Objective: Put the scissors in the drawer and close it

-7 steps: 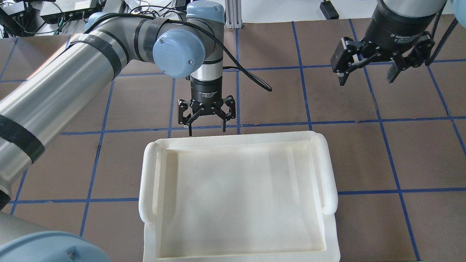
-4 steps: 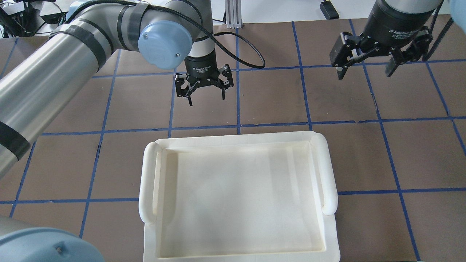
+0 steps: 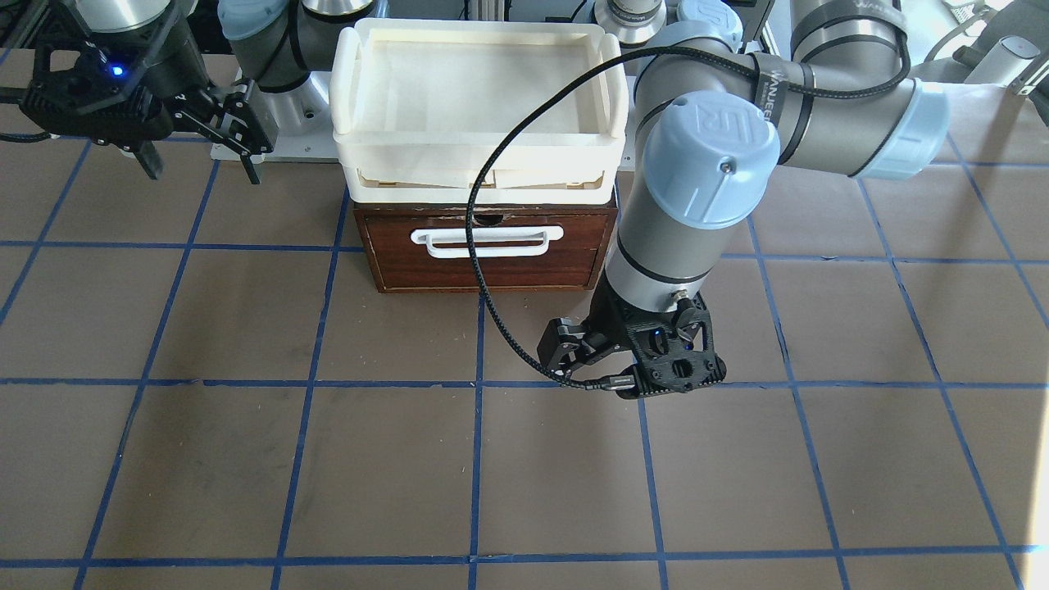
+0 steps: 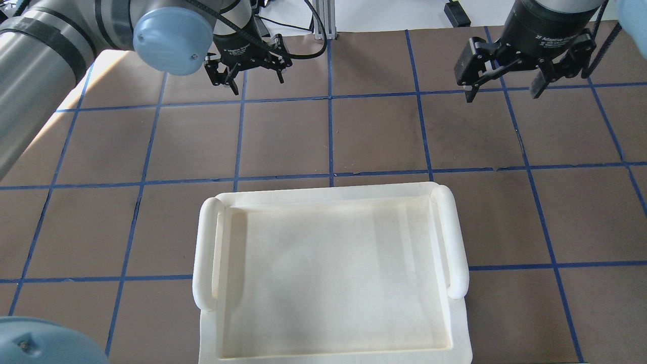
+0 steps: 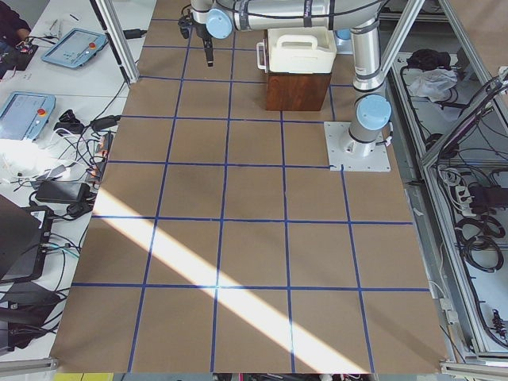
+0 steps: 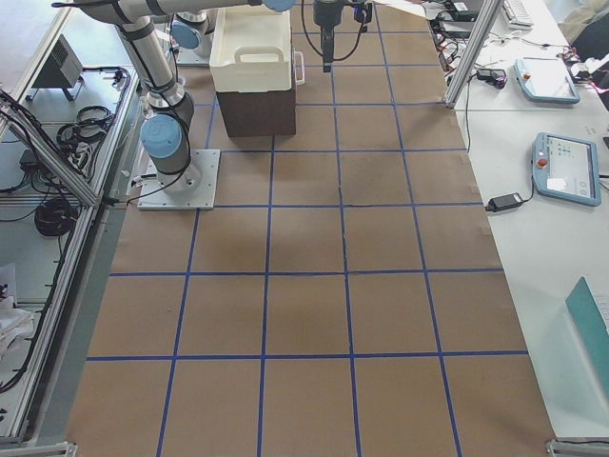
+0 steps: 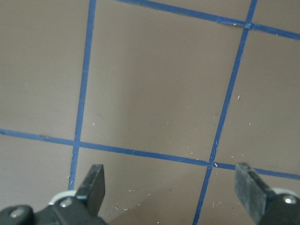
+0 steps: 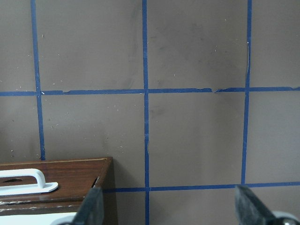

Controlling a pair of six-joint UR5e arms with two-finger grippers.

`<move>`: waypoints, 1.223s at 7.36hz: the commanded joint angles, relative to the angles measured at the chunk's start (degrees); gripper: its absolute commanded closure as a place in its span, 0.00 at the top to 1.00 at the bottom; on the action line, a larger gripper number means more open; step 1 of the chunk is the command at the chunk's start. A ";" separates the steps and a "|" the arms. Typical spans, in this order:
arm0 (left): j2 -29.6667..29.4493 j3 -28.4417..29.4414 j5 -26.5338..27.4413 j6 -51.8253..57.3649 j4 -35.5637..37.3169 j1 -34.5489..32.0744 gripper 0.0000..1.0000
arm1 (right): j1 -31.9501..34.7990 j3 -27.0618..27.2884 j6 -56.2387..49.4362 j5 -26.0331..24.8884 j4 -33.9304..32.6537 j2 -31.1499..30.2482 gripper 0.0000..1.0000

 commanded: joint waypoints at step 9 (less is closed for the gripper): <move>20.01 -11.88 2.35 18.24 -9.87 12.47 1.00 | 0.02 -0.10 -0.07 -0.49 0.59 -0.99 1.00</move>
